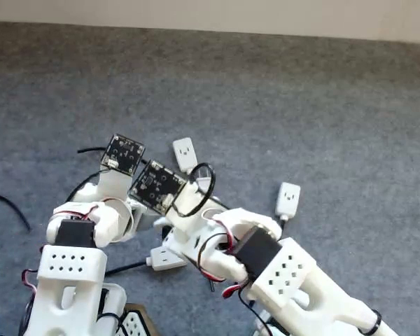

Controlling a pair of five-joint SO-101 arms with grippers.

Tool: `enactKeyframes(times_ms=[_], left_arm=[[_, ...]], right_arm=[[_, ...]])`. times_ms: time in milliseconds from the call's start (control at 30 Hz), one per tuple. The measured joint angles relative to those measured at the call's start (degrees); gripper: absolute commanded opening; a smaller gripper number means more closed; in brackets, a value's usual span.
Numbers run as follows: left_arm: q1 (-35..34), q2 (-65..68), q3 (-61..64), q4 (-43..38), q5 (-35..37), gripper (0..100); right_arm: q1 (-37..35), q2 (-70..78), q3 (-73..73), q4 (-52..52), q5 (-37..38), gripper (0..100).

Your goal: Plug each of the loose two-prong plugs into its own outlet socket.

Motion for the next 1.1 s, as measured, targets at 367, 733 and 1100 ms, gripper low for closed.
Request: enactKeyframes(times_ms=[367,733,1100], left_arm=[[0.1,0.1,1.1,-0.1,-0.3,38],[-2.4,0.1,-3.8,0.1,3.6,38],[7.7,0.1,-7.5,11.7,5.1,38]], right_arm=[[1.5,0.0,-0.7,5.0,3.0,0.5],[1.5,0.0,-0.2,4.5,3.6,0.5],[1.5,0.0,4.2,-0.3,3.2,0.5]])
